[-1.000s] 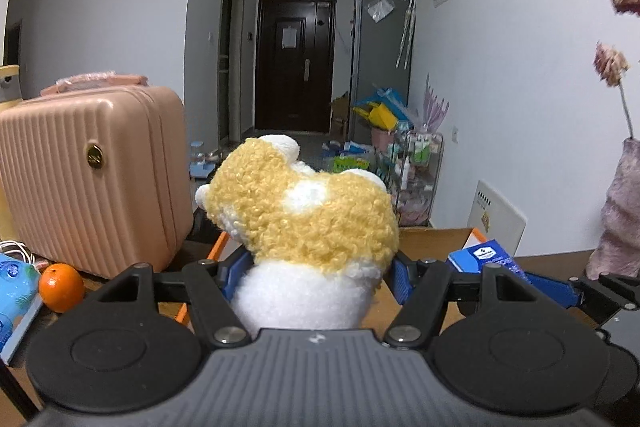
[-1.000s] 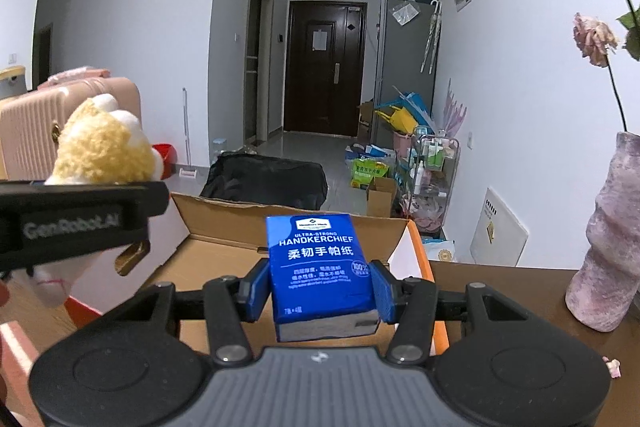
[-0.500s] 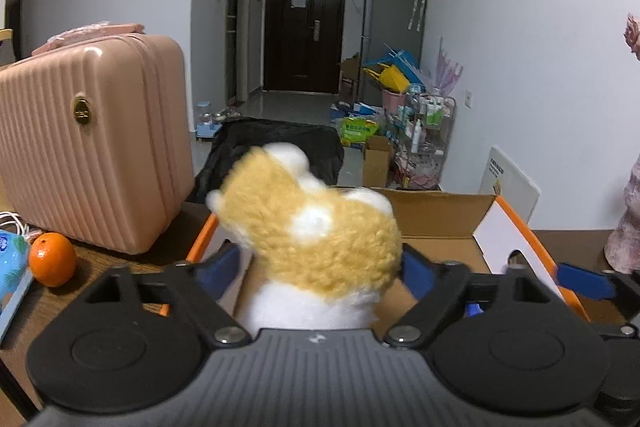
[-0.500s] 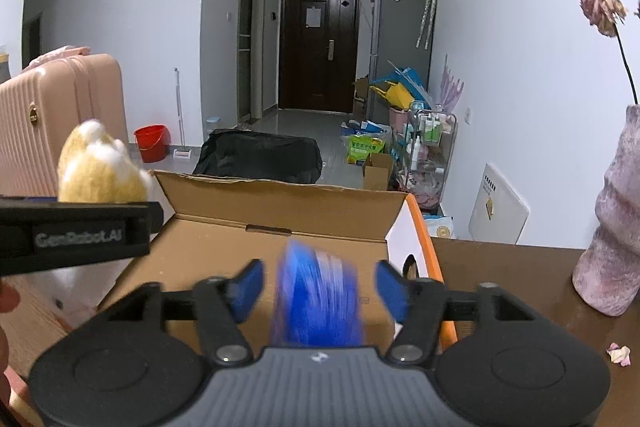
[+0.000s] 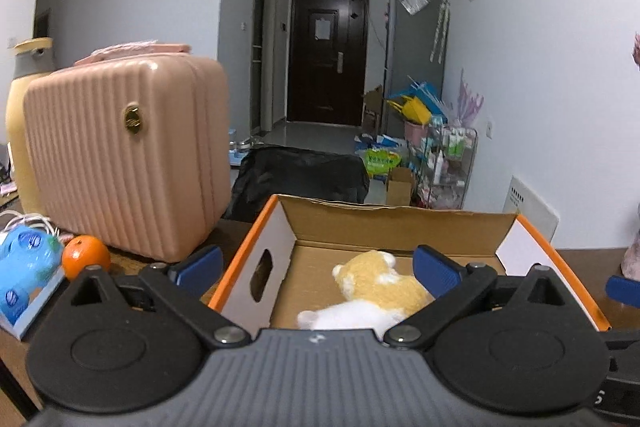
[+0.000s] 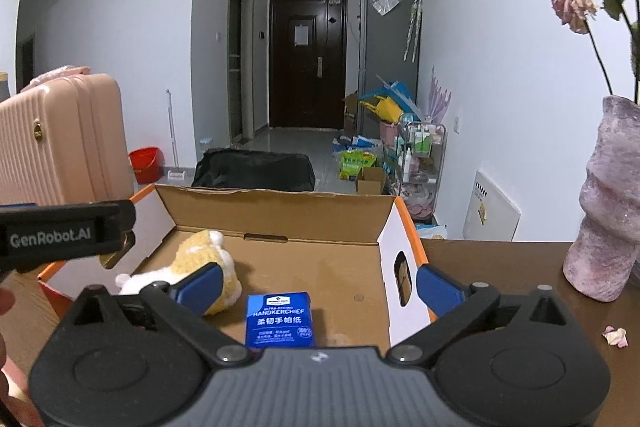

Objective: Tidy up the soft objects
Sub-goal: 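Open both grippers to drop the lamb and tissue pack into the box, then withdraw both grippers from the box back toward the remaining soft items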

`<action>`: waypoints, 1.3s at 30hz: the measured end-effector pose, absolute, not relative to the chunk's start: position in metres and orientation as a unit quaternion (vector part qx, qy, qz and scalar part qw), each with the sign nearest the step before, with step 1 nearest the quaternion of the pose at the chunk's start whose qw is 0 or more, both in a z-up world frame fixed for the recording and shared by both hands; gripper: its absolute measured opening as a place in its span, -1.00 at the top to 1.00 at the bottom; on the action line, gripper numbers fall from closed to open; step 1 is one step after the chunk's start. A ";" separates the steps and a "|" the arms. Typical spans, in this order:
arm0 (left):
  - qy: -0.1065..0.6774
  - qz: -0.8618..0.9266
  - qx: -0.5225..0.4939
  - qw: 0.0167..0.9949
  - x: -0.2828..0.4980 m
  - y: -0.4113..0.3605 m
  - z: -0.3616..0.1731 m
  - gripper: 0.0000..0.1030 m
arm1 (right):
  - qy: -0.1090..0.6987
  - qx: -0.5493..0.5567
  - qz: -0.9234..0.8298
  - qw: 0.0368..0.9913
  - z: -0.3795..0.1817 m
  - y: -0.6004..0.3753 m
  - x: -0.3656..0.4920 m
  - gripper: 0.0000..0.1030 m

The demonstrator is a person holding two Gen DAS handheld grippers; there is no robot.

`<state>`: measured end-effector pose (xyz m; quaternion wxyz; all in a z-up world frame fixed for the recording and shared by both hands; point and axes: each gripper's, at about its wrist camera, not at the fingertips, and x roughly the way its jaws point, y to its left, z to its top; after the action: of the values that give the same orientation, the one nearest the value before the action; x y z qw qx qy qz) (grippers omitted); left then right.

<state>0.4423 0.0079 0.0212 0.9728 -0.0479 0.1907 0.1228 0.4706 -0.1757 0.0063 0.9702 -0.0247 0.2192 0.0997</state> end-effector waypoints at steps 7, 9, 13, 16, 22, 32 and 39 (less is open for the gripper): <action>0.202 0.101 -0.081 0.971 0.427 0.022 0.004 -1.00 | 0.217 -0.021 0.111 0.970 -0.008 -0.171 0.450 -1.00; 0.208 0.095 -0.090 0.969 0.423 0.024 0.001 -1.00 | 0.220 -0.023 0.117 0.968 -0.012 -0.167 0.446 -1.00; 0.204 0.086 -0.085 0.972 0.416 0.021 -0.003 -1.00 | 0.202 -0.034 0.112 0.972 -0.016 -0.158 0.434 -1.00; 0.200 0.079 -0.081 0.973 0.410 0.016 -0.005 -1.00 | 0.195 -0.038 0.113 0.974 -0.020 -0.156 0.426 -1.00; 0.195 0.061 -0.084 0.975 0.395 0.011 -0.009 -1.00 | 0.189 -0.026 0.119 0.975 -0.021 -0.157 0.415 -1.00; 0.193 0.052 -0.089 0.976 0.363 0.007 -0.009 -1.00 | 0.180 -0.016 0.129 0.975 -0.022 -0.159 0.384 -1.00; 0.189 0.037 -0.079 0.978 0.333 0.002 -0.007 -1.00 | 0.177 -0.008 0.130 0.976 -0.022 -0.165 0.354 -1.00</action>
<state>0.3326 0.0018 -0.0074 0.9781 -0.0789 0.1889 0.0374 0.3543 -0.1654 -0.0217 0.9756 -0.0080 0.1769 0.1298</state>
